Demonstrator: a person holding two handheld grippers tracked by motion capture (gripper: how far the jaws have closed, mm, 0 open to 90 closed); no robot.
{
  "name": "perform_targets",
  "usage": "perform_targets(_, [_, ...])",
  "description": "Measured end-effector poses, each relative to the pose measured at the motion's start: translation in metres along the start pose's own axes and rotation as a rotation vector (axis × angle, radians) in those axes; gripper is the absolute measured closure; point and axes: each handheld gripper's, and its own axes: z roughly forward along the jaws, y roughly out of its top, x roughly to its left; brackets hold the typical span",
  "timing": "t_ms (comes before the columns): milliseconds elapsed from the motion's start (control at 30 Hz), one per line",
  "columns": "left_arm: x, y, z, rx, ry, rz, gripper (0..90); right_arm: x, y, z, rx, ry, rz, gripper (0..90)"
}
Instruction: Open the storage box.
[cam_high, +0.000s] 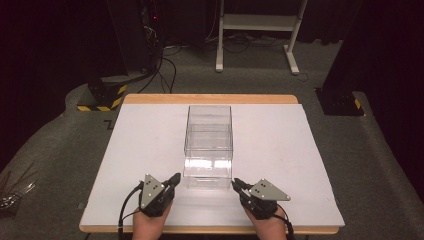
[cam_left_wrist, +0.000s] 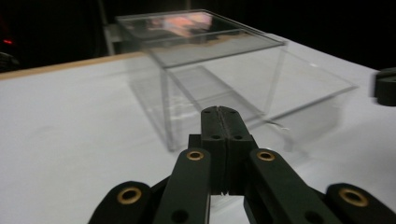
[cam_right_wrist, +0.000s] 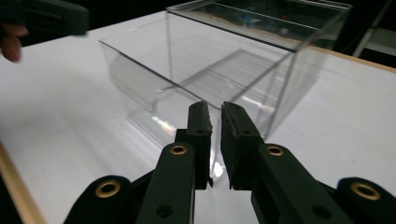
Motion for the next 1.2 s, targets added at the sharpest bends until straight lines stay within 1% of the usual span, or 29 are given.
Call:
perform_targets(33, [0.0, 0.0, 0.0, 0.0, 0.0, 0.0, 89.7, 0.0, 0.0, 0.0, 0.0, 0.0, 0.0, 81.9])
perform_targets(67, [0.013, -0.003, 0.005, 0.011, 0.036, -0.008, 89.8, -0.008, -0.002, 0.002, 0.005, -0.026, 0.011, 82.5])
perform_targets(100, [0.019, -0.005, 0.009, 0.023, 0.047, -0.01, 89.8, -0.01, -0.003, 0.003, 0.007, -0.037, 0.011, 82.7])
perform_targets(133, [0.023, -0.007, 0.014, 0.039, 0.056, -0.017, 89.8, -0.013, -0.005, 0.006, 0.015, -0.054, 0.009, 82.7])
perform_targets(200, [0.029, -0.012, 0.025, 0.067, 0.063, -0.017, 89.8, -0.019, -0.009, 0.012, 0.037, -0.068, 0.023, 82.7])
perform_targets(300, [0.031, -0.018, 0.042, 0.109, 0.056, -0.023, 89.8, -0.027, -0.013, 0.023, 0.061, -0.09, 0.042, 82.5])
perform_targets(400, [0.03, -0.022, 0.057, 0.15, 0.038, -0.032, 89.8, -0.033, -0.013, 0.037, 0.073, -0.113, 0.056, 80.0])
perform_targets(467, [0.028, -0.023, 0.064, 0.164, 0.027, -0.052, 89.8, -0.036, -0.014, 0.05, 0.084, -0.12, 0.08, 79.3])
perform_targets(533, [0.026, -0.023, 0.07, 0.169, 0.013, -0.064, 89.8, -0.037, -0.016, 0.061, 0.105, -0.119, 0.079, 79.3])
perform_targets(567, [0.026, -0.023, 0.07, 0.169, 0.013, -0.064, 89.8, -0.037, -0.016, 0.061, 0.105, -0.119, 0.079, 79.3])
perform_targets(600, [0.023, -0.024, 0.072, 0.174, 0.002, -0.065, 89.8, -0.036, -0.017, 0.064, 0.111, -0.113, 0.077, 79.3])
perform_targets(633, [0.02, -0.024, 0.074, 0.179, -0.01, -0.058, 89.8, -0.034, -0.018, 0.066, 0.117, -0.109, 0.074, 79.4])
perform_targets(667, [0.015, -0.025, 0.075, 0.188, -0.031, -0.04, 89.8, -0.031, -0.017, 0.068, 0.116, -0.101, 0.063, 80.4])
perform_targets(700, [0.015, -0.025, 0.075, 0.188, -0.031, -0.04, 90.0, -0.03, -0.016, 0.068, 0.115, -0.107, 0.058, 81.1])
perform_targets(733, [0.012, -0.026, 0.074, 0.188, -0.023, -0.054, 90.0, -0.029, -0.016, 0.067, 0.115, -0.108, 0.059, 82.1])
perform_targets(767, [0.012, -0.026, 0.074, 0.19, -0.028, -0.064, 90.0, -0.03, -0.015, 0.067, 0.118, -0.105, 0.066, 83.5])
perform_targets(800, [0.012, -0.026, 0.074, 0.191, -0.03, -0.069, 90.0, -0.03, -0.015, 0.067, 0.121, -0.091, 0.07, 84.8])
perform_targets(900, [0.009, -0.026, 0.072, 0.193, -0.027, -0.057, 90.0, -0.029, -0.015, 0.066, 0.122, -0.09, 0.064, 89.3])
perform_targets(1000, [0.007, -0.027, 0.07, 0.191, -0.029, -0.058, 90.0, -0.027, -0.015, 0.065, 0.126, -0.094, 0.064, 89.4])
perform_targets(1033, [0.007, -0.027, 0.069, 0.193, -0.029, -0.052, 90.0, -0.026, -0.015, 0.064, 0.127, -0.092, 0.065, 89.3])
perform_targets(1067, [0.007, -0.027, 0.068, 0.194, -0.028, -0.047, 90.0, -0.026, -0.015, 0.063, 0.128, -0.088, 0.063, 89.4])
perform_targets(1200, [0.007, -0.028, 0.065, 0.202, -0.029, -0.046, 90.0, -0.021, -0.017, 0.059, 0.13, -0.076, 0.055, 89.3])
